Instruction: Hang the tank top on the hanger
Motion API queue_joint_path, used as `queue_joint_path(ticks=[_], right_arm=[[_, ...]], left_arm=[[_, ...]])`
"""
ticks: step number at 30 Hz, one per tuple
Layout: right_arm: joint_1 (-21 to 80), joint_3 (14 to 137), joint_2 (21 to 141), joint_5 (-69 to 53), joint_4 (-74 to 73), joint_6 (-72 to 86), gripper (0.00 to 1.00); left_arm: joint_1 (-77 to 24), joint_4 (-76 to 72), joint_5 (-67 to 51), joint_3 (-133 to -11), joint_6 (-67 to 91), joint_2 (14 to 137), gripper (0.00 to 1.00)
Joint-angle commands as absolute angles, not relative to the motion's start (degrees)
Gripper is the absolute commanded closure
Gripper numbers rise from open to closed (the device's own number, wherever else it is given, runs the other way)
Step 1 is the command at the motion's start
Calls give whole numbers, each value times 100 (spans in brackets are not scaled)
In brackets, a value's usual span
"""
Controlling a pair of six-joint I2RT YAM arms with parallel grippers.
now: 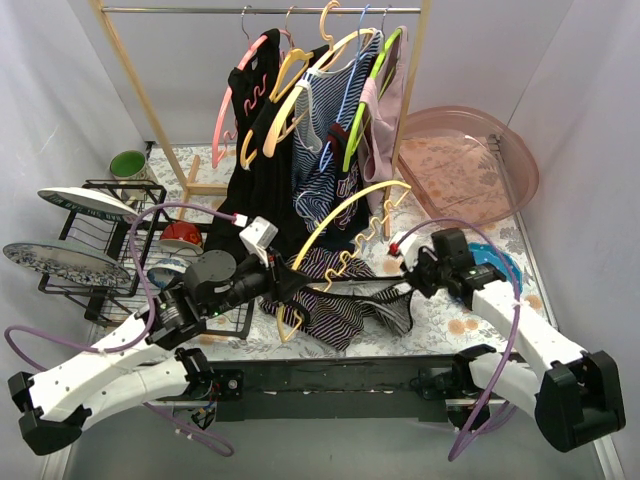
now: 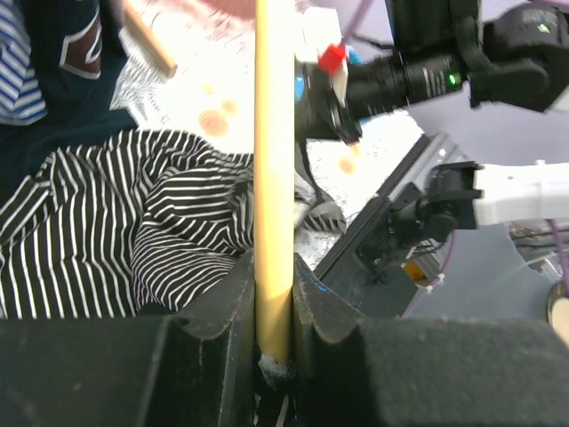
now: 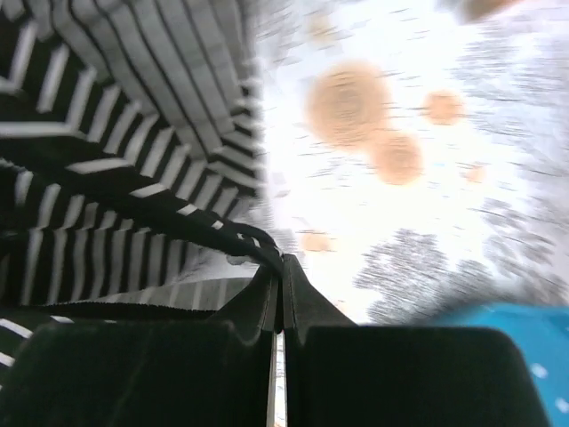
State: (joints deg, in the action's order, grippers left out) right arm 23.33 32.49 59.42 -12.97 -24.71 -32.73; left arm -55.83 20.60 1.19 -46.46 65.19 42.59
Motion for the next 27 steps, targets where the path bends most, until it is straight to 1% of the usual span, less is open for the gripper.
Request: queue_joint_path(ticks=[1, 3, 6, 10, 14, 21, 27], right_arm=[[1627, 3963, 5599, -1107, -2162, -2883, 99], [1303, 4252, 5590, -1265, -2188, -2769, 99], [1073, 4859, 5677, -1424, -2293, -2690, 99], [985, 5667, 5897, -1441, -2487, -2549, 99], [914, 5993, 5976, -1354, -2628, -2505, 99], [765, 6161, 5924, -1327, -2654, -2426, 99], [686, 6416, 5994, -1046, -2707, -2531, 99]], left_arm=[[-5581, 1784, -411, -4632, 6057, 3850, 100], [-5581, 1775, -684, -4623, 5907, 3867, 100], [-5581, 1837, -1071, -4693, 5591, 4034, 100], [-5581, 2065, -1117, -4912, 5291, 4315, 100], [-5590, 2101, -1142, -4975, 5072, 4263, 100], [-5581, 2575, -721, -5141, 4878, 4456, 100], [-5581, 2979, -220, -5370, 4632, 4623, 100]])
